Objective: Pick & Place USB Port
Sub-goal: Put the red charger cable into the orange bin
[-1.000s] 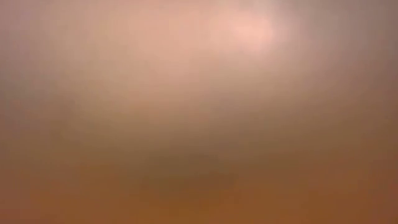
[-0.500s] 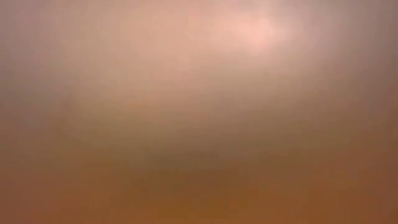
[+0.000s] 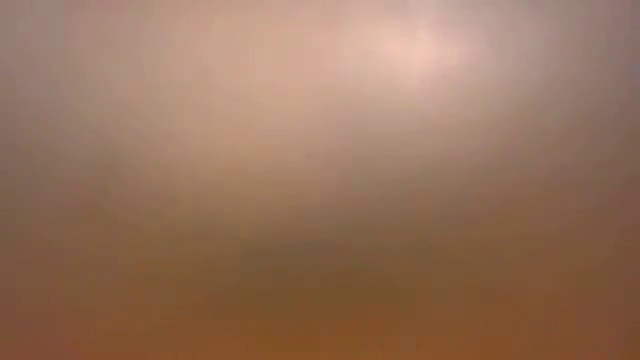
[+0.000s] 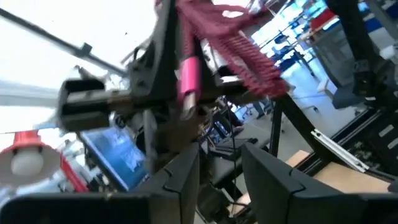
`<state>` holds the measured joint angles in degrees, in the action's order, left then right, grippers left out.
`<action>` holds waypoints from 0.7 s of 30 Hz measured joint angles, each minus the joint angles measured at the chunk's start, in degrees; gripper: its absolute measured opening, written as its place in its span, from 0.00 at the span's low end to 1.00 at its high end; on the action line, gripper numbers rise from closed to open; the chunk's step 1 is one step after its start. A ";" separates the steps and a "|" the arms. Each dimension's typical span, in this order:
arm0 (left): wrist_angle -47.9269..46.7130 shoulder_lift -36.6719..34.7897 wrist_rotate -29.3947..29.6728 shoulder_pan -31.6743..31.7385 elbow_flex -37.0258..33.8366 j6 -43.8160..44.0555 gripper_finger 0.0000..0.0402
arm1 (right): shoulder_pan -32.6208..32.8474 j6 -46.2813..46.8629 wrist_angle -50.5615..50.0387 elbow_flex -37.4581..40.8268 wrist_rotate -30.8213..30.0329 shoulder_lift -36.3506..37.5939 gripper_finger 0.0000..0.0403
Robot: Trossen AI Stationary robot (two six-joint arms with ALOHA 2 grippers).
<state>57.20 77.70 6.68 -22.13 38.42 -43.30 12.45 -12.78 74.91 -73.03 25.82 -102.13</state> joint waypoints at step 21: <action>-0.53 -0.01 -3.46 -0.11 0.50 -0.01 0.34 | 0.42 -0.21 -2.00 0.00 0.03 0.02 0.02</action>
<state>56.67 77.69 3.22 -22.24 38.92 -43.30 12.87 -12.99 72.91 -73.03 25.86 -102.10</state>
